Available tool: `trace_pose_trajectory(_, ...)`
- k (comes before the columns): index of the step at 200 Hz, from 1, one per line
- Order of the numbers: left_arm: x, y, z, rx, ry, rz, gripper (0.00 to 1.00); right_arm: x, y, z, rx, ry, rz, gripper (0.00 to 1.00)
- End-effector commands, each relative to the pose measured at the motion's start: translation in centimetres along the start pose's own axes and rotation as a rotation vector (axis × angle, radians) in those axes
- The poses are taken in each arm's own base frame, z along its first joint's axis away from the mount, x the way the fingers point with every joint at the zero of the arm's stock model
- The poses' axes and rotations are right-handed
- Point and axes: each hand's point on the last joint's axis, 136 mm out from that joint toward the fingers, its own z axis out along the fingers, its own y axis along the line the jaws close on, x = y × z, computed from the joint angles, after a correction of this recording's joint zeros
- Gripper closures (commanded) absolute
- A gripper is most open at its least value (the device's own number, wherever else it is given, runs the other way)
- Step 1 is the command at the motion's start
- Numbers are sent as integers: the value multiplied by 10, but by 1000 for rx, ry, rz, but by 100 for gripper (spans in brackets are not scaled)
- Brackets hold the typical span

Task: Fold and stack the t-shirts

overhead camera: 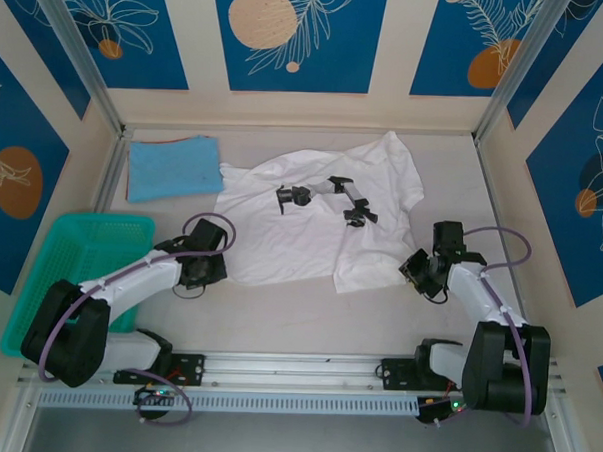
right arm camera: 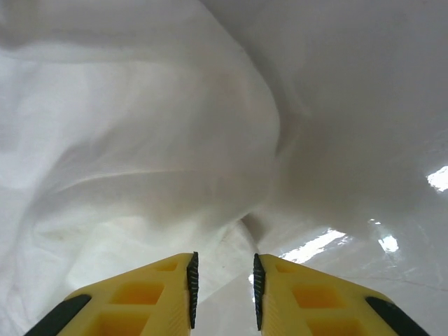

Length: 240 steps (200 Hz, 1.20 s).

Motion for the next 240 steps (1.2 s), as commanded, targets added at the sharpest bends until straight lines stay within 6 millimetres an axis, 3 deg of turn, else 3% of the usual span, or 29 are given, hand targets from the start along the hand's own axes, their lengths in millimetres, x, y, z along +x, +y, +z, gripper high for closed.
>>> trace_pose_trajectory(1,1,1,1,6,-1,14,98,6,-7,4,30,35,-4,70)
trace_pose_trajectory(113,0,2,0,4,-5,13,98,4,-8,22,73,89,-5,70)
trace_pose_trajectory(186,-1,2,-2,2,-11,16,98,1,-5,24,65,77,-10,89)
trace_pose_trajectory(203,-1,2,-2,3,-11,16,98,0,-4,23,58,73,-12,100)
trace_pose_trajectory(240,-3,2,-3,1,-18,19,98,1,-2,10,38,45,-15,100)
